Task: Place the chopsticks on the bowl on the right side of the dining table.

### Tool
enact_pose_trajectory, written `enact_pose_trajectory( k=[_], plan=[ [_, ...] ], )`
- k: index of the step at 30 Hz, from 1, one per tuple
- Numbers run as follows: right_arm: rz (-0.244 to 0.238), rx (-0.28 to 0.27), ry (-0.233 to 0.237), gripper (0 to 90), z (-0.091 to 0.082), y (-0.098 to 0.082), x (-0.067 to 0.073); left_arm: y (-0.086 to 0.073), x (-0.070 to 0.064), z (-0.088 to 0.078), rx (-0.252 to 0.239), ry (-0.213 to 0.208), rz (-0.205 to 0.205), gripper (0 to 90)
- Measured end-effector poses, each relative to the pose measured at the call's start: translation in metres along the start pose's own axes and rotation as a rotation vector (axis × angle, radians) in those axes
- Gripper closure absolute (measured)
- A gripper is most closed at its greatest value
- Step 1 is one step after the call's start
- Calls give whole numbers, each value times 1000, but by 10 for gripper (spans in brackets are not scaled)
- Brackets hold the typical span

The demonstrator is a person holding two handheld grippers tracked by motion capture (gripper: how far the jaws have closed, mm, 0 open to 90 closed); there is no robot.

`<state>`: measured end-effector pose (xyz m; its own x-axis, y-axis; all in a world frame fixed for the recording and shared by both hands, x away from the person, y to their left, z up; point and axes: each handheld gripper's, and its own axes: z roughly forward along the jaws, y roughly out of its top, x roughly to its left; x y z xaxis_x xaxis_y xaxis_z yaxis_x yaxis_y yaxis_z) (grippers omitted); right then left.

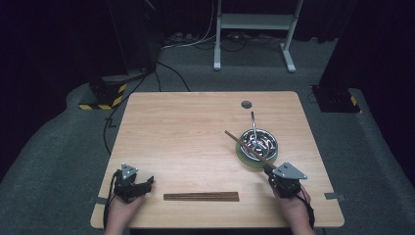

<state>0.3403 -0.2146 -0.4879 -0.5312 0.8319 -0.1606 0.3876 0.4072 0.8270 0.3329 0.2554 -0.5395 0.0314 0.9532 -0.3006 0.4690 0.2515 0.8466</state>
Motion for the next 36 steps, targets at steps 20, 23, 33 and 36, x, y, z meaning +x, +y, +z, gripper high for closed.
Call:
enact_pose_trajectory(
  k=[20,23,33,36],
  plan=[
    [55,-5,-62,855,1,-15,-9,0,0,-1,6,4,7,217],
    [72,-5,-70,856,1,-16,-11,0,1,-2,8,-3,20,228],
    [99,1,-92,852,3,-18,-22,4,-3,1,33,-40,29,337],
    [97,6,-101,844,5,-18,-26,8,-8,5,71,-46,52,375]
  ],
)
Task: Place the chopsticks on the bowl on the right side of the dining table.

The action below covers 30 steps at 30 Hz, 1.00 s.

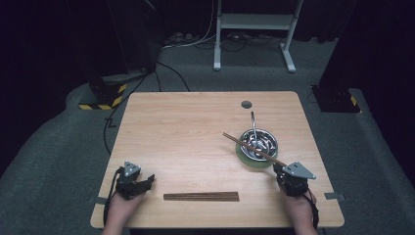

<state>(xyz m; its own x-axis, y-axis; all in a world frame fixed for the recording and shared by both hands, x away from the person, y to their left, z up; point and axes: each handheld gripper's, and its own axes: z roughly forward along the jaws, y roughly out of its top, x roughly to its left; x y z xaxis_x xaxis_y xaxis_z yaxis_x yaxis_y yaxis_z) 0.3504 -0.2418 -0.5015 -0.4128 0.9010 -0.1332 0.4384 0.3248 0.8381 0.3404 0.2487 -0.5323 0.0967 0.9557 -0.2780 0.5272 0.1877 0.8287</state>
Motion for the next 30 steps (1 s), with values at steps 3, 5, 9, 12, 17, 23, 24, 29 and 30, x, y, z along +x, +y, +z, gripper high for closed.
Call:
enact_pose_trajectory(
  k=[3,5,9,12,17,23,24,29,30],
  plan=[
    [-6,2,2,843,2,0,-4,3,-7,7,8,2,11,422],
    [-7,3,0,841,2,1,-8,5,-14,12,11,-8,8,448],
    [6,7,-7,841,1,3,-15,14,-29,22,14,-16,28,471],
    [10,13,-3,840,3,5,-20,23,-45,29,-15,-27,31,487],
    [6,13,-1,839,7,8,-25,35,-66,41,-15,-45,42,504],
    [1,29,8,838,10,11,-31,39,-88,56,5,-67,55,512],
    [9,33,6,837,10,11,-31,40,-91,58,-2,-74,42,514],
    [5,34,1,836,12,12,-38,42,-105,68,15,-97,21,532],
    [7,36,-1,836,13,13,-38,42,-108,70,8,-102,8,535]
  ],
)
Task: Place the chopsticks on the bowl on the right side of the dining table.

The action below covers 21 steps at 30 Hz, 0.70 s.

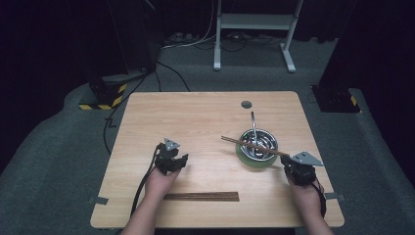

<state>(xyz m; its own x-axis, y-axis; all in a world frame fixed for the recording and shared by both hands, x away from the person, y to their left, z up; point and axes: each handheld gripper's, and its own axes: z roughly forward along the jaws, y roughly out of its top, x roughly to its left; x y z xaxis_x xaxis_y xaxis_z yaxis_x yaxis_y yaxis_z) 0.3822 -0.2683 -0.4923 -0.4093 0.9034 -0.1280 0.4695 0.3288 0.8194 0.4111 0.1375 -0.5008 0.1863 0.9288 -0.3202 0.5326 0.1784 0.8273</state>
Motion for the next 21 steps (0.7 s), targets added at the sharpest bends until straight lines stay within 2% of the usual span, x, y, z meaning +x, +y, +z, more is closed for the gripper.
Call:
enact_pose_trajectory(
  k=[1,3,5,6,9,12,15,21],
  plan=[
    [3,6,3,836,0,1,0,1,-2,1,-3,-6,2,542],
    [1,6,-1,836,1,2,-2,3,-9,6,-16,-18,-26,554],
    [3,7,-5,838,1,3,-3,4,-13,9,-27,-28,-24,564],
    [0,7,-1,838,1,3,-3,5,-16,11,-26,-27,-9,570],
    [-7,11,-8,839,2,5,-5,8,-25,18,-56,-39,-17,586],
    [-10,18,-9,840,4,5,-8,10,-34,24,-72,-48,-1,600],
    [-15,24,-8,845,5,6,-10,11,-42,31,-87,-58,-21,595],
    [-18,29,-8,845,6,7,-14,11,-51,40,-117,-59,14,605]
  ],
)
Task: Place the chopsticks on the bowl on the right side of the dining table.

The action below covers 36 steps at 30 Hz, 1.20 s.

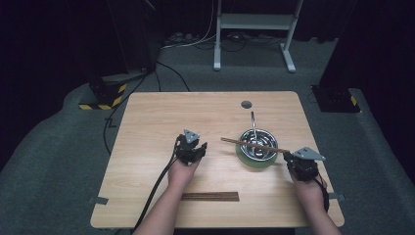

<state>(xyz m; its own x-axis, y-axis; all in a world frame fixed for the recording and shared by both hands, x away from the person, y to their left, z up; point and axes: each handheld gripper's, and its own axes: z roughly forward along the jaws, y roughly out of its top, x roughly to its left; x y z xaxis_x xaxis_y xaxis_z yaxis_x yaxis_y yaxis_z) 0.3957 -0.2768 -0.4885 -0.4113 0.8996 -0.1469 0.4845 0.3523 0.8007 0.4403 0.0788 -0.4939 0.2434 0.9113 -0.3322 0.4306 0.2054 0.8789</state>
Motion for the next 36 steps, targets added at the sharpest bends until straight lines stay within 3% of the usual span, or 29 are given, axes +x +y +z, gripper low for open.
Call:
enact_pose_trajectory(
  k=[3,7,17,18,27,31,36],
  plan=[
    [-1,4,-2,845,1,0,-2,1,-3,3,-36,-2,-13,604],
    [-2,6,-3,846,3,-1,-4,1,-9,3,-65,-43,5,582],
    [-22,33,-17,844,7,-1,-7,-2,-14,9,-114,-44,32,556],
    [-27,36,-22,843,8,-1,-8,-2,-16,11,-131,-41,6,551],
    [-24,46,-32,841,9,3,-14,-7,-19,15,-141,-10,47,546],
    [-29,45,-31,840,11,4,-16,-7,-22,18,-149,-19,15,533],
    [-18,50,-35,839,12,5,-19,-9,-20,22,-125,-4,17,535]
  ],
)
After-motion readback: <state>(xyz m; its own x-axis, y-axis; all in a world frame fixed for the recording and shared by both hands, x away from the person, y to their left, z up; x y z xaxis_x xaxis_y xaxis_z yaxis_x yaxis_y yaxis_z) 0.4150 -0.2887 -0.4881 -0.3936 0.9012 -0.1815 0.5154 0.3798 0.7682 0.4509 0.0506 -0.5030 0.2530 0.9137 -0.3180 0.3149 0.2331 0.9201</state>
